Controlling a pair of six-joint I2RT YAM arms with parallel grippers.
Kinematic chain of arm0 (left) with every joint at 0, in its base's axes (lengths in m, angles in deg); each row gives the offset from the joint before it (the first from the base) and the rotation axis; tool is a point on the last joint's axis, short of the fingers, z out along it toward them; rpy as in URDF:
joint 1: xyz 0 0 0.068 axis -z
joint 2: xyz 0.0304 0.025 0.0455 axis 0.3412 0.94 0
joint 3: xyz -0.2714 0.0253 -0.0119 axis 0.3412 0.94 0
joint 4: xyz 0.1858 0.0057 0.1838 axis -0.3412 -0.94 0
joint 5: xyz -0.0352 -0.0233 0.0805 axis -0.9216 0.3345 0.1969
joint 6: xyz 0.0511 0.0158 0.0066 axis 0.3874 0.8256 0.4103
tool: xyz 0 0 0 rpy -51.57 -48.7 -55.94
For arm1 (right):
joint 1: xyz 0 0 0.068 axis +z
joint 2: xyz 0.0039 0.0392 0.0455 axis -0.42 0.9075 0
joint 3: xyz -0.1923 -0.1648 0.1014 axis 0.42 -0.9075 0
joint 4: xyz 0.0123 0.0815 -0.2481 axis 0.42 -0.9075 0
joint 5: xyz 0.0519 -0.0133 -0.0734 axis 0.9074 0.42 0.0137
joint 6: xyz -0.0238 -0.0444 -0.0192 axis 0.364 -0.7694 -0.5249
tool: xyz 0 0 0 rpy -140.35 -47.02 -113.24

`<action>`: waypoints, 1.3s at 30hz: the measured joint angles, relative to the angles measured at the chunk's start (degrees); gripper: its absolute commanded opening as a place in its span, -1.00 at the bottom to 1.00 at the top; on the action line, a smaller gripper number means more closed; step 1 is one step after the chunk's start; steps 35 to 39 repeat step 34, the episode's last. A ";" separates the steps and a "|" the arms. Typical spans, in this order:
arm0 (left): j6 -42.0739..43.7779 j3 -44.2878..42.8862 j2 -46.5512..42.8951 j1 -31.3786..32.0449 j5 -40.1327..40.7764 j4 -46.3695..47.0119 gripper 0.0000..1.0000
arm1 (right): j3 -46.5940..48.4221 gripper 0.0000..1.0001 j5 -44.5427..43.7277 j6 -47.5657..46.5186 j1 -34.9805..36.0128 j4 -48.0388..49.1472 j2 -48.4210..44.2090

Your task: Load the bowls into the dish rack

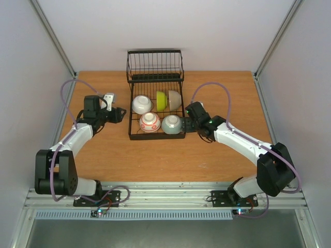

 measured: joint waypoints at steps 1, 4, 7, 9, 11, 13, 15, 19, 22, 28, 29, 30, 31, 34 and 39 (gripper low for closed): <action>-0.39 0.52 0.00 0.00 0.92 0.85 0.21 | -0.52 0.66 0.52 0.13 -0.94 0.35 -0.28; -1.09 2.73 -0.37 0.00 3.56 3.87 0.22 | -0.92 0.66 0.87 0.20 -2.38 0.66 -0.48; -1.22 5.14 -2.08 0.00 5.95 6.27 0.23 | -0.92 0.66 0.52 -0.04 -3.41 0.74 -0.52; -1.18 6.51 -3.65 0.00 7.26 7.93 0.24 | -0.90 0.66 0.52 -0.31 -4.42 0.72 -0.52; -1.01 7.39 -5.20 0.00 8.39 9.44 0.24 | -0.90 0.66 0.55 -0.57 -5.57 0.76 -0.52; -0.94 7.65 -6.05 0.00 9.07 10.58 0.24 | -0.90 0.66 0.61 -0.79 -6.29 0.96 -0.52; -0.92 7.65 -6.36 0.00 9.57 11.67 0.24 | -0.87 0.66 0.85 -0.87 -6.75 1.11 -0.52; -0.87 7.65 -6.38 0.00 9.97 12.13 0.24 | -0.87 0.66 1.36 -0.87 -6.78 1.18 -0.46; -0.79 7.65 -6.38 0.00 10.05 12.24 0.24 | -0.87 0.67 1.49 -0.90 -6.78 1.49 -0.39; -0.76 7.65 -6.38 0.00 10.05 12.46 0.24 | -0.87 0.68 1.81 -0.94 -7.02 2.03 -0.02; -0.76 7.65 -6.38 0.00 10.05 12.46 0.24 | -0.87 0.68 1.88 -0.94 -7.06 2.10 0.13; -0.76 7.67 -6.38 0.00 10.05 12.46 0.24 | -0.87 0.68 1.95 -0.94 -7.10 2.16 0.33; -0.76 7.67 -6.38 0.00 10.05 12.48 0.24 | -0.87 0.69 2.10 -0.94 -7.15 2.16 0.52; -0.76 7.67 -6.38 0.00 10.05 12.48 0.24 | -0.61 0.71 2.51 -0.96 -7.30 2.14 1.29; -0.76 7.67 -6.38 0.00 10.05 12.48 0.24 | -0.61 0.71 2.51 -0.96 -7.30 2.14 1.29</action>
